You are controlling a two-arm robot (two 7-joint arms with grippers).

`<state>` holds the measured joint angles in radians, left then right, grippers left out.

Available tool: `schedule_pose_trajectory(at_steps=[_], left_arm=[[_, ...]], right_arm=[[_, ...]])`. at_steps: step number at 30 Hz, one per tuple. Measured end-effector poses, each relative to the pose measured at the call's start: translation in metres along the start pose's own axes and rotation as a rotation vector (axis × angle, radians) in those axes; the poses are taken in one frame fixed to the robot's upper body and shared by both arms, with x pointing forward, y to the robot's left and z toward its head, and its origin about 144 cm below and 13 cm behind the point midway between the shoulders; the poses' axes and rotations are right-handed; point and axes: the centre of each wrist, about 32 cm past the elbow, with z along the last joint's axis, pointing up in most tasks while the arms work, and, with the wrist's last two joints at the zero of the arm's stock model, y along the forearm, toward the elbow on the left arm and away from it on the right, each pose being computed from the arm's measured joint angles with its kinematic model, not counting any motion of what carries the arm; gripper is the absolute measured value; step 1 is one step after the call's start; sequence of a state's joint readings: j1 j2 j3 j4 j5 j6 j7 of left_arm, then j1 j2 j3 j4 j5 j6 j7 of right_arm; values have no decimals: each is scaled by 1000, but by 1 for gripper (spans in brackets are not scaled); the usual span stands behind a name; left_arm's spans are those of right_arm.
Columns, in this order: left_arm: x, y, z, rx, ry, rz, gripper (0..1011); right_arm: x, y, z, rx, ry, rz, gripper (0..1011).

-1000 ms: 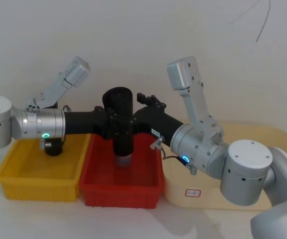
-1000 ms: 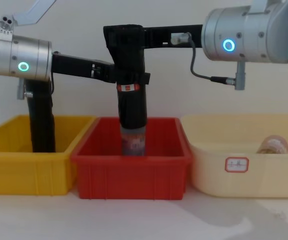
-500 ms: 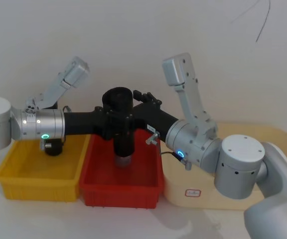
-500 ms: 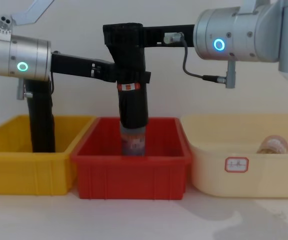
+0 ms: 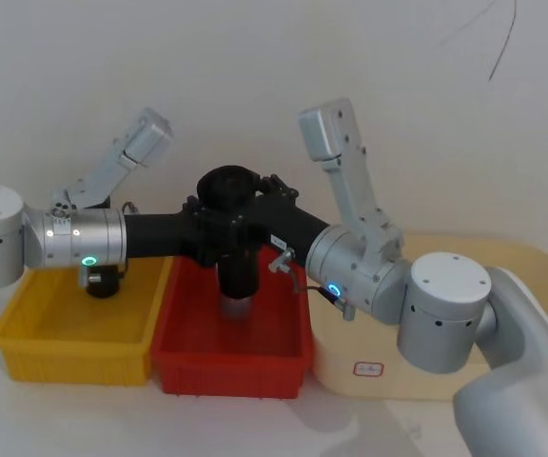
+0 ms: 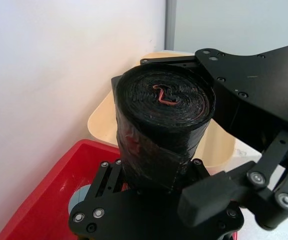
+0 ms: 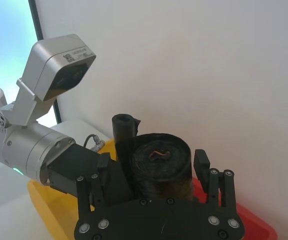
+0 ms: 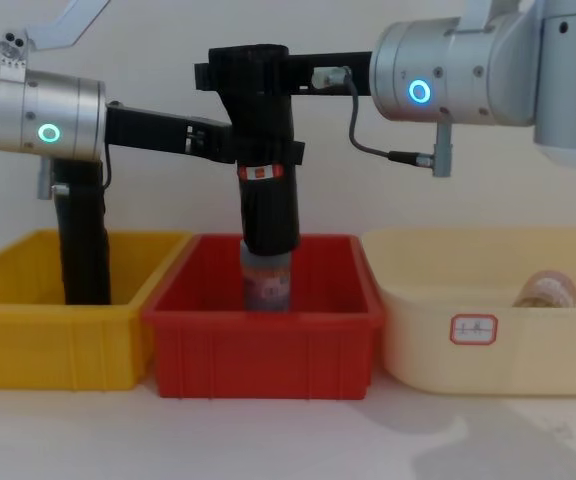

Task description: Pick up the garbage bag with the one hand and transfer it to the other hand.

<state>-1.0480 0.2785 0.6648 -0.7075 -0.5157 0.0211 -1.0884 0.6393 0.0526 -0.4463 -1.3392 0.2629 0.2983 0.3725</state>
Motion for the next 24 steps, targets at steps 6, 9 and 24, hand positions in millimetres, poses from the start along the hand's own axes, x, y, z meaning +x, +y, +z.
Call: schedule_pose_trajectory(at_steps=[6, 9, 24], left_arm=[[0, -1, 1, -1, 0, 2, 413], [0, -2, 2, -1, -2, 3, 413], [0, -4, 4, 3, -2, -7, 413]], right_arm=[[0, 3, 0, 3, -4, 4, 1001], [0, 4, 0, 9, -9, 6, 1001], [-1, 9, 0, 26, -30, 5, 1001]])
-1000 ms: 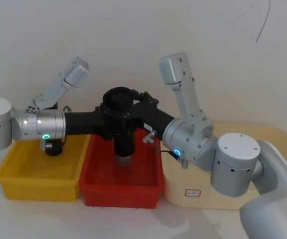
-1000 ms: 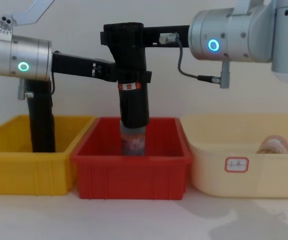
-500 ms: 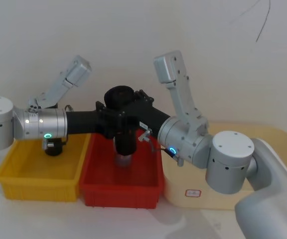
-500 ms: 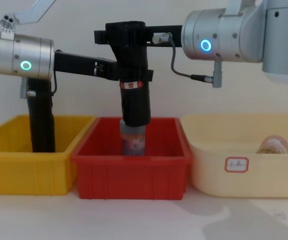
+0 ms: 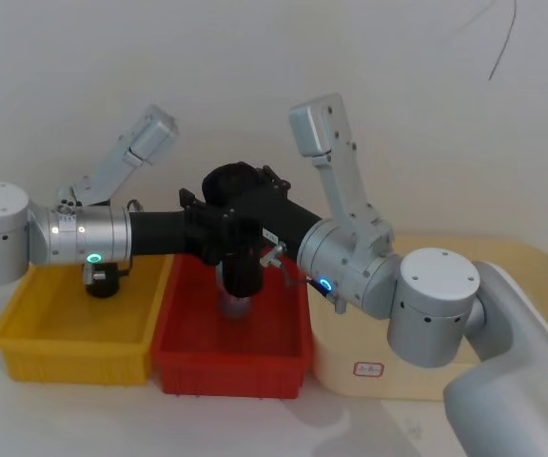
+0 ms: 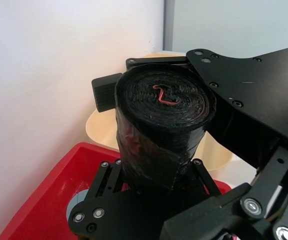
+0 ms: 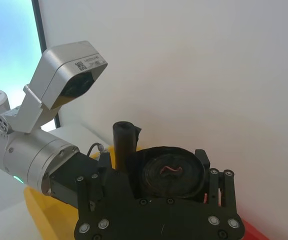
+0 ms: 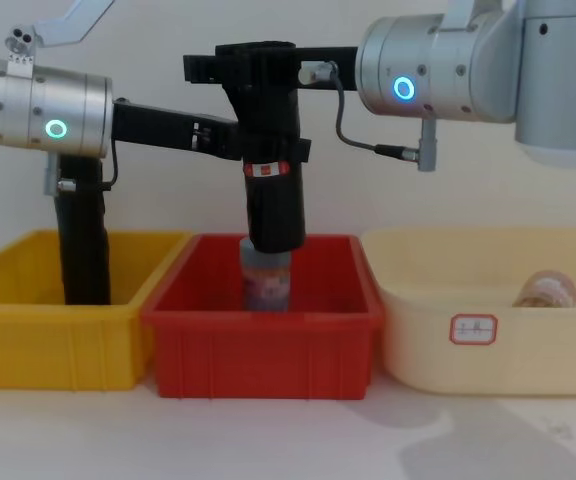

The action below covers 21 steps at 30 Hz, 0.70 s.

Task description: Pick up the garbage bag with the one hand and transfer it to the other hand.

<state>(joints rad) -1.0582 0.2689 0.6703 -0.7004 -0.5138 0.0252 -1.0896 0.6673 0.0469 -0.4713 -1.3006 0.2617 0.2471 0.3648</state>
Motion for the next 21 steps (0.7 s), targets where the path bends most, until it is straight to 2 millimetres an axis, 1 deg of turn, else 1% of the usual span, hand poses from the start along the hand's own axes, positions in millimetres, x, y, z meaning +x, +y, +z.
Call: schedule_pose_trajectory(at_steps=[8, 11, 14, 15, 21], left_arm=[[0, 0, 0, 1, 1, -4, 413], [0, -1, 1, 1, 2, -5, 413], [0, -1, 1, 2, 2, -6, 413], [0, -1, 0, 2, 2, -6, 413], [0, -1, 1, 3, 3, -7, 413]], right_arm=[[0, 1, 0, 4, -5, -1, 1001], [0, 1, 0, 5, -7, -2, 979], [0, 1, 0, 5, -8, -3, 915], [0, 1, 0, 6, -8, -4, 873], [0, 2, 0, 7, -10, -4, 820]])
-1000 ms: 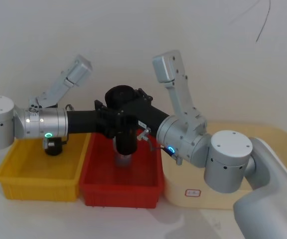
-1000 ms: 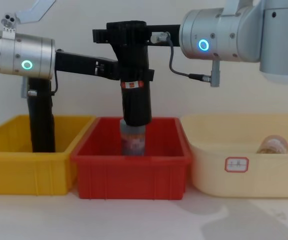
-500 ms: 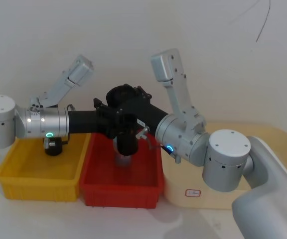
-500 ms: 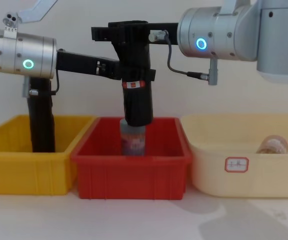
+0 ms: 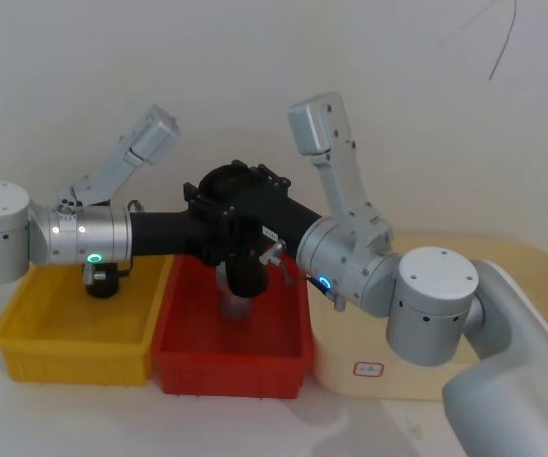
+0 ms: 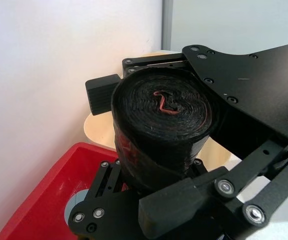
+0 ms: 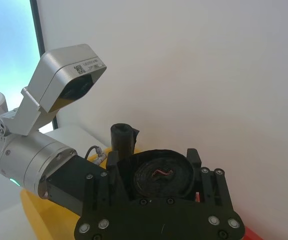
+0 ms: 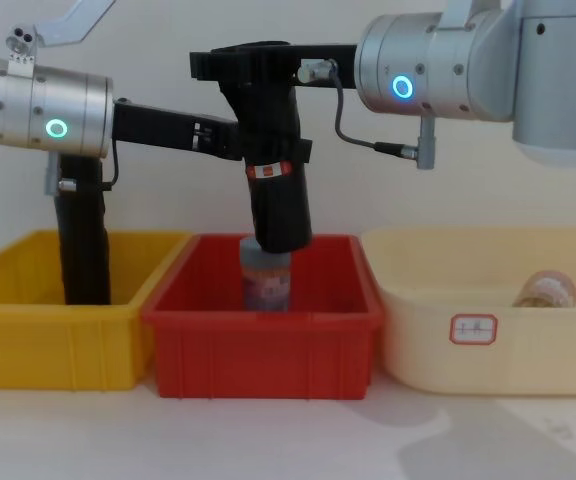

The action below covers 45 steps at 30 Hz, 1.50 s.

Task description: Pick up the garbage bag with the one hand and transfer it to the other hand.

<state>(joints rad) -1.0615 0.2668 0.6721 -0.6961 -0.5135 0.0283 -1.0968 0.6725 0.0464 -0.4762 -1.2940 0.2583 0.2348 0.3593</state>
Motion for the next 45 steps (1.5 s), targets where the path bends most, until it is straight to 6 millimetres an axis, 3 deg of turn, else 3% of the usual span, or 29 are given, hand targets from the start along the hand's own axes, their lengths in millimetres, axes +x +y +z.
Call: schedule_pose_trajectory(at_steps=[22, 45], left_arm=[[0, -1, 0, -1, 0, -1, 413], [0, -1, 0, -1, 0, -1, 413]], right_arm=[[0, 0, 0, 1, -2, 0, 684], [0, 0, 0, 1, -1, 2, 682]])
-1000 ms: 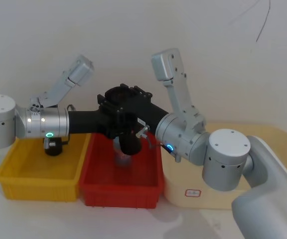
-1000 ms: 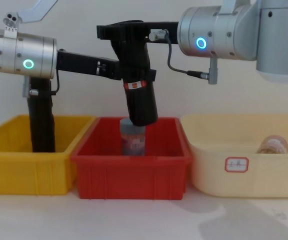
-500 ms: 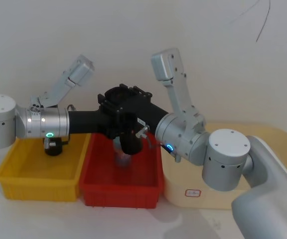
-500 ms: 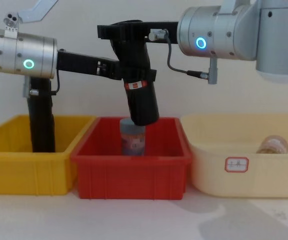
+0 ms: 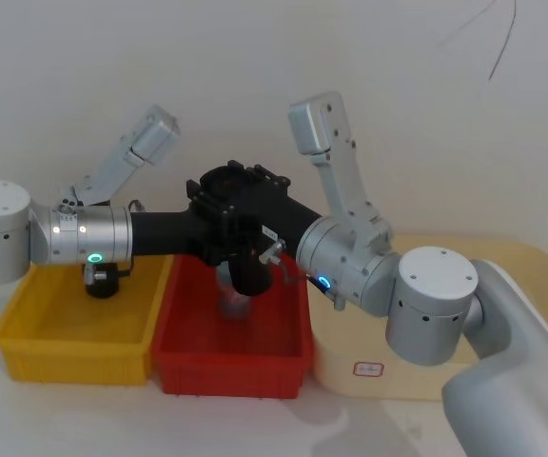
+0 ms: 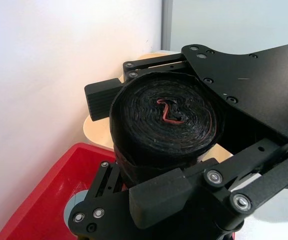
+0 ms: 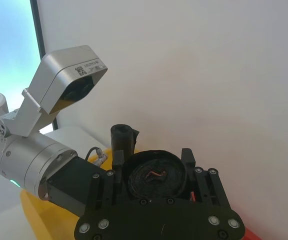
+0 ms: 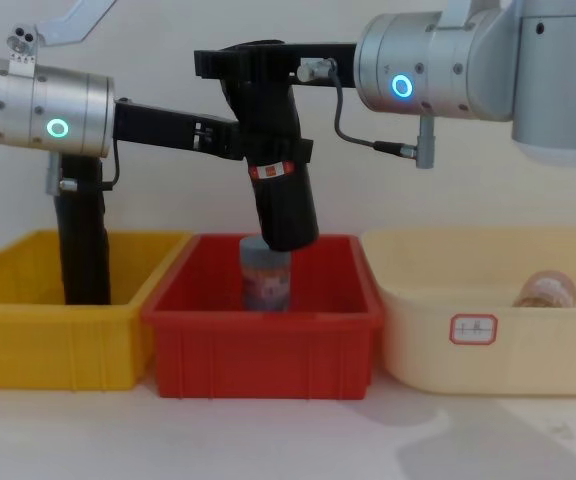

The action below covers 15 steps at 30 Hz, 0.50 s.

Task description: Pick up the garbage bag with the one hand and transfer it to the other hand.

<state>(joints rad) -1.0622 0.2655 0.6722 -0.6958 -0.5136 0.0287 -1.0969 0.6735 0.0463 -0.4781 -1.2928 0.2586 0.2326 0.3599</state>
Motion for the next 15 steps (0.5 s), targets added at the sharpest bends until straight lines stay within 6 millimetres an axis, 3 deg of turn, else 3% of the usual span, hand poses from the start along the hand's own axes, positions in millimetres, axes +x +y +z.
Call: schedule_pose_trajectory(at_steps=[15], left_arm=[[0, 0, 0, 0, 0, 1, 413]], right_arm=[[2, 2, 0, -7, -11, -6, 680]])
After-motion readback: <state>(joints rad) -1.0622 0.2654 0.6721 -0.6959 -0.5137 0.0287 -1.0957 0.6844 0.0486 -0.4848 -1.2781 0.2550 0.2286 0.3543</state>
